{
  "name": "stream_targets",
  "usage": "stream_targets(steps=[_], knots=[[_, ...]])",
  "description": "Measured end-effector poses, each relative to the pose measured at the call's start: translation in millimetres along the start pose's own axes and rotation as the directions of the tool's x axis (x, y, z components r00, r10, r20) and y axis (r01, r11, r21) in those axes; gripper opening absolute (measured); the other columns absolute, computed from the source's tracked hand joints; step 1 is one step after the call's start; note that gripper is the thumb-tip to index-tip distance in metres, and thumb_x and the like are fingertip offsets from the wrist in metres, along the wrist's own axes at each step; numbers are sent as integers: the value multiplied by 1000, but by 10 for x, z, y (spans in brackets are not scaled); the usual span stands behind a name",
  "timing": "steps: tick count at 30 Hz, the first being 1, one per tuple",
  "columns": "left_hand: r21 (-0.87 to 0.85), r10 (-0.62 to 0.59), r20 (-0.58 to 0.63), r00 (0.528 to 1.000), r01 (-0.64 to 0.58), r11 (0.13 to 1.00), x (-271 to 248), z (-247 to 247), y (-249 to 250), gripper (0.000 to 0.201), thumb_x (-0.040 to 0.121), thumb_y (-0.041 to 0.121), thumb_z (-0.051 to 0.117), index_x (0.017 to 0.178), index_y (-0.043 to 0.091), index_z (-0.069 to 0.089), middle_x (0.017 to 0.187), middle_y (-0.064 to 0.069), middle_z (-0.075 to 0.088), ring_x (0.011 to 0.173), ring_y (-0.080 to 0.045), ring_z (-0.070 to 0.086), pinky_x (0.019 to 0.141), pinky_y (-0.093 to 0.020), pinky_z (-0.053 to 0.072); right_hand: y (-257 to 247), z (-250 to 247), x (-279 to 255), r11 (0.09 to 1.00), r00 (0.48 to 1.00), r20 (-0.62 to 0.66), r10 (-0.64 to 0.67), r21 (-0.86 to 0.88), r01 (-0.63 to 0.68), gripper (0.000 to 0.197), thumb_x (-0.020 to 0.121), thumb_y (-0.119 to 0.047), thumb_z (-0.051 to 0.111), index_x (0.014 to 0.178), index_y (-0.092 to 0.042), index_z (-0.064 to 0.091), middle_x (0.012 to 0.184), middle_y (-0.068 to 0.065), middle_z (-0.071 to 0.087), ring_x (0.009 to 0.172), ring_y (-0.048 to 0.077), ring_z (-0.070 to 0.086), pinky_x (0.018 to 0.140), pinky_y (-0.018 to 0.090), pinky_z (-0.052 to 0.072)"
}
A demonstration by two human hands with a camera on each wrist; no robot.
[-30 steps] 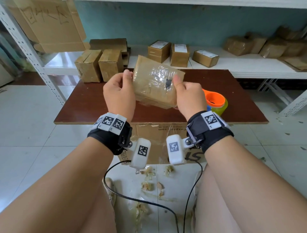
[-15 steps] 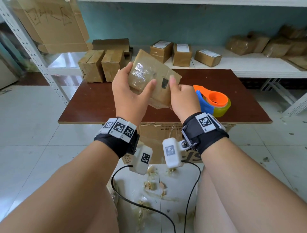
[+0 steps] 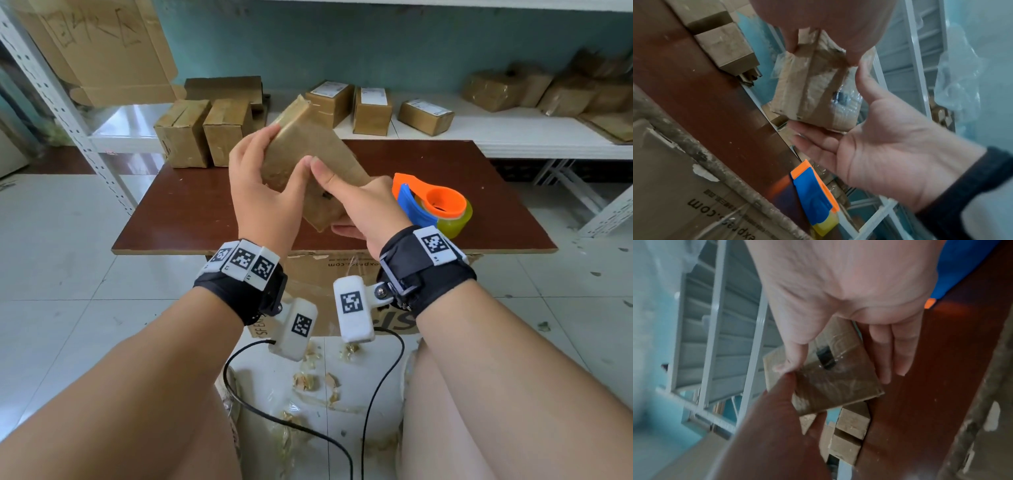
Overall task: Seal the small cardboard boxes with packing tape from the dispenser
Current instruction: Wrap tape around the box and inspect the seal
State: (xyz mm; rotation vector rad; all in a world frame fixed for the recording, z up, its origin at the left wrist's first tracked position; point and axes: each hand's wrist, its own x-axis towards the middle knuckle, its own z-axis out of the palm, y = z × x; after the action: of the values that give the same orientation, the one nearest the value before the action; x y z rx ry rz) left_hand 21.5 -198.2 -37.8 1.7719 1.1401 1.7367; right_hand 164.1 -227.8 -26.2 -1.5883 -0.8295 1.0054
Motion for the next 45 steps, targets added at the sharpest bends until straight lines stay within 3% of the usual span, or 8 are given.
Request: stream_targets(steps=[6, 11, 18, 21, 25, 30, 39, 45], knots=[[-116, -263, -26, 965, 258, 959, -12, 63, 18, 91, 81, 49, 90, 155, 17, 47, 161, -7, 41, 155, -15, 34, 116, -17, 43, 24, -39, 32, 998, 998, -27, -59, -19, 58, 81, 73, -69, 85, 122, -18, 46, 121, 2, 69, 101, 21, 75, 82, 45, 66], [-318, -357, 13, 934, 342, 884, 30, 35, 4, 73, 83, 47, 90, 139, 14, 58, 128, 3, 71, 117, -6, 70, 101, -36, 60, 0, -45, -18, 999, 994, 113, -9, 43, 4, 62, 94, -46, 77, 128, -10, 41, 126, 12, 67, 86, 26, 80, 82, 46, 66], [-356, -304, 148, 941, 337, 872, -4, 11, 46, 41, 93, 32, 83, 128, 14, 69, 114, -1, 79, 109, -16, 76, 93, -46, 64, -15, -65, -135, 952, 999, 36, 7, -308, 4, 85, 80, -77, 72, 126, -11, 43, 94, 4, 78, 67, 16, 78, 57, 28, 63], [-383, -339, 133, 931, 364, 849, -8, 2, 65, 40, 94, 33, 82, 126, 14, 70, 112, -3, 80, 107, -18, 76, 94, -48, 64, 22, -69, -80, 963, 998, 46, -31, -267, 42, 72, 87, -63, 76, 121, -8, 46, 77, 6, 79, 65, 24, 78, 78, 45, 67], [-372, -336, 137, 932, 362, 855, 56, -75, 93, 36, 95, 34, 81, 123, 14, 71, 108, -2, 80, 104, -19, 78, 92, -49, 64, 30, -120, -82, 961, 979, 205, -10, -269, 66, 55, 99, -55, 67, 121, -7, 51, 83, 7, 80, 76, 26, 80, 84, 47, 64], [-354, -277, 201, 940, 333, 874, 57, -80, 93, 37, 96, 32, 80, 128, 15, 70, 113, -4, 80, 106, -21, 78, 92, -50, 64, -7, -65, -161, 947, 994, 91, 62, -319, -30, 89, 76, -94, 56, 119, -15, 55, 80, 3, 80, 68, 19, 79, 79, 43, 67], [-416, -394, 146, 907, 418, 808, 118, -93, 1, 34, 97, 34, 78, 123, 14, 70, 114, -7, 78, 109, -23, 77, 92, -52, 64, 16, -79, -131, 926, 962, 267, -57, -345, 150, 63, 90, -65, 72, 112, -8, 57, 79, 7, 80, 73, 23, 80, 84, 51, 65], [-336, -321, 284, 904, 407, 849, 97, -73, 8, 32, 103, 31, 71, 132, 17, 67, 113, 1, 79, 107, -17, 77, 88, -42, 66, -32, -67, -177, 911, 999, 49, 3, -413, 17, 77, 80, -93, 52, 94, -17, 58, 67, 4, 77, 55, 18, 73, 66, 33, 65]])
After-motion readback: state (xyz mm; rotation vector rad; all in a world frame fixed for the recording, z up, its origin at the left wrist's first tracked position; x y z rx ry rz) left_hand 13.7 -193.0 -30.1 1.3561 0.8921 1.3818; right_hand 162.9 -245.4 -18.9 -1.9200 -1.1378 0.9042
